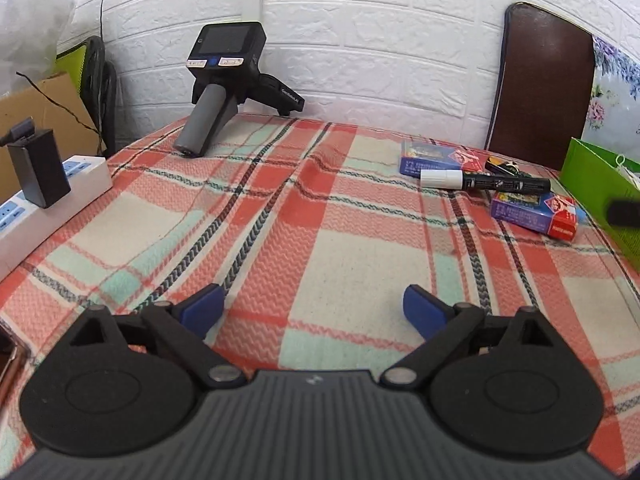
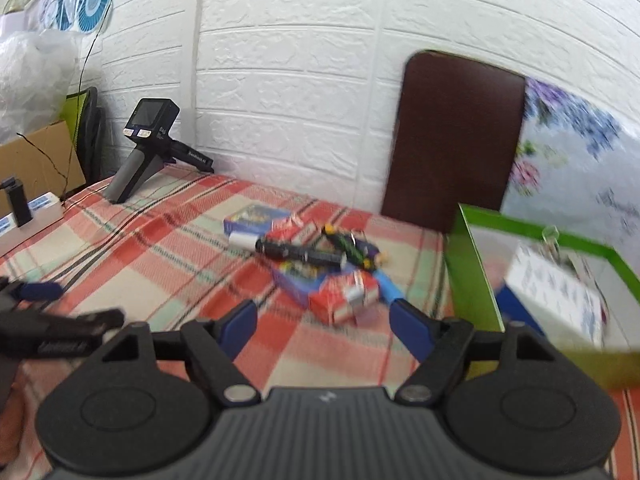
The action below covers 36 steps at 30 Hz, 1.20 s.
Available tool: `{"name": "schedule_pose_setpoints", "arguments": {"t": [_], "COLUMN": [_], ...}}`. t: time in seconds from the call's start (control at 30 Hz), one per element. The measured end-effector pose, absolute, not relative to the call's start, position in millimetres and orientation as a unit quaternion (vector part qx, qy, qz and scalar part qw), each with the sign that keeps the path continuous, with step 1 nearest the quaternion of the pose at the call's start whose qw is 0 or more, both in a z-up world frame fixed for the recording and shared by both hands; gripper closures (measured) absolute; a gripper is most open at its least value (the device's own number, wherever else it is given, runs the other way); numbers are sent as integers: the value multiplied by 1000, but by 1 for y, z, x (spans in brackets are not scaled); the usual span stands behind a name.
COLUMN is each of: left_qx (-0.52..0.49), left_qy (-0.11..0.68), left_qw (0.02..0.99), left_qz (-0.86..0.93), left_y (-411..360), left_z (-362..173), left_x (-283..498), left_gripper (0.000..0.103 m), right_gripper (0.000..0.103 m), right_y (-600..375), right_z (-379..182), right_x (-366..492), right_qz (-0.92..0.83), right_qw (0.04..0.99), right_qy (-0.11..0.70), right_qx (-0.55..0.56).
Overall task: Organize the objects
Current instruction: 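Move the right gripper to the black marker among the card boxes, then grasp the black marker with the right gripper and lift it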
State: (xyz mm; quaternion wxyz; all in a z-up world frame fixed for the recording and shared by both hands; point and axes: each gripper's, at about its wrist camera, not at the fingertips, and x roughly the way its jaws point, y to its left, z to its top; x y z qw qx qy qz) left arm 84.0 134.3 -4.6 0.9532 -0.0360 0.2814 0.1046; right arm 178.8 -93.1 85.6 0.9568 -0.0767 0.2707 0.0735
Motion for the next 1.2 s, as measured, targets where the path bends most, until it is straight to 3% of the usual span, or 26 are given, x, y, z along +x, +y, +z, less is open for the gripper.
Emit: {"name": "schedule_pose_setpoints", "arguments": {"t": [0.37, 0.4, 0.43, 0.57, 0.8, 1.2], "left_qx": [-59, -63, -67, -79, -85, -35], "left_qy": [252, 251, 250, 250, 254, 292], "left_qw": [962, 962, 962, 961, 960, 953], "left_qz": [88, 88, 88, 86, 82, 71], "left_y": [136, 137, 138, 141, 142, 129], "left_z": [-4, -4, -4, -4, -4, -5], "left_x": [82, 83, 83, 84, 84, 94], "left_gripper": [5, 5, 5, 5, 5, 0], "right_gripper": [41, 47, 68, 83, 85, 85], "right_y": [-52, -51, -49, -33, -33, -122], "right_z": [51, 51, 52, 51, 38, 38], "right_x": [294, 295, 296, 287, 224, 78], "right_qz": [143, 156, 168, 180, 202, 154], "right_qw": [905, 903, 899, 890, 895, 918], "right_qy": [325, 327, 334, 340, 351, 363], "right_qx": [-235, -232, -230, -243, -187, 26]}}
